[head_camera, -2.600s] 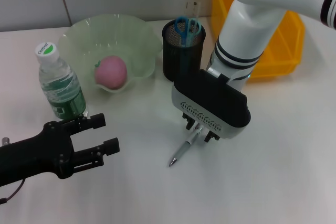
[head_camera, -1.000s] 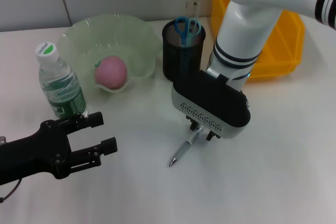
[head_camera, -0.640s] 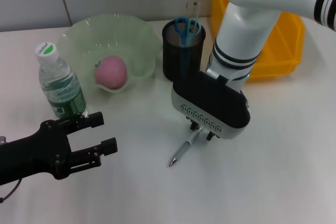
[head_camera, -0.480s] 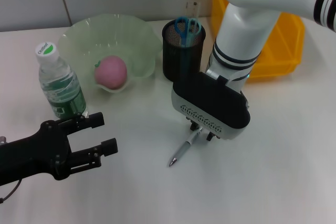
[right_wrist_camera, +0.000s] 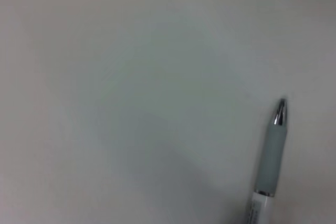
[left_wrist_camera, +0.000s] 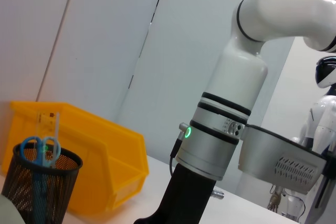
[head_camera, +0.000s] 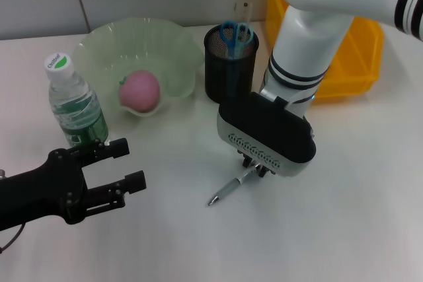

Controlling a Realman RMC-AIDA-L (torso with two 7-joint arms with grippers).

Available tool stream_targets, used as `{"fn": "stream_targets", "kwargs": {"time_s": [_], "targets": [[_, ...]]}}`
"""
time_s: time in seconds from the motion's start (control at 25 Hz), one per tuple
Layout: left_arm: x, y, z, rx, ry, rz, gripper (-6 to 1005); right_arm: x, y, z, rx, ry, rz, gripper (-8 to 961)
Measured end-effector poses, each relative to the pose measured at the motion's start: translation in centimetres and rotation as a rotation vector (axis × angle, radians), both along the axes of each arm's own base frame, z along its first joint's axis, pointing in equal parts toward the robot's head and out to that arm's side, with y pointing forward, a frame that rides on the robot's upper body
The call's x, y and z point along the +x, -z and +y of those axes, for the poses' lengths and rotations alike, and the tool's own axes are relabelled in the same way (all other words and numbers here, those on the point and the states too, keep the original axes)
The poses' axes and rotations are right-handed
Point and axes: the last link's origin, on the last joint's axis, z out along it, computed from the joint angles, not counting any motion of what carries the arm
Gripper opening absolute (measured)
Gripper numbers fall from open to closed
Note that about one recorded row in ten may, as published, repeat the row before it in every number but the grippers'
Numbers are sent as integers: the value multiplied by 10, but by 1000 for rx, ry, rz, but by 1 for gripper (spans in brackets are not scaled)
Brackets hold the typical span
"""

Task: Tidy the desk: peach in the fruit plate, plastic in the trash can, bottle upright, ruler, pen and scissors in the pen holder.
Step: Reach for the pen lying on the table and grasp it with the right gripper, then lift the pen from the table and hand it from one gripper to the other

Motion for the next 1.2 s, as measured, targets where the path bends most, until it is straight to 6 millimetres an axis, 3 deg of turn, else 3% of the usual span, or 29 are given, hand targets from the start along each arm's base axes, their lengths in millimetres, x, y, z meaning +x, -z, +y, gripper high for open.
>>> {"fn": "stream_targets", "kwargs": {"time_s": [0.32,0.68,1.0,1.2], "targets": [[2,-3,0,5,17,-4,715,-2,0,2,2,-17,8,141],[3,-5,-1,7,23,-9,665,-8,-3,2,2,-17,31,127],[1,-9,1,25,14,-11,630,-22,-24,-3,61,56,168,123],[-1,-16,2,42,-1,-21,639,-5,-46,-11,179,182,263,123]]}}
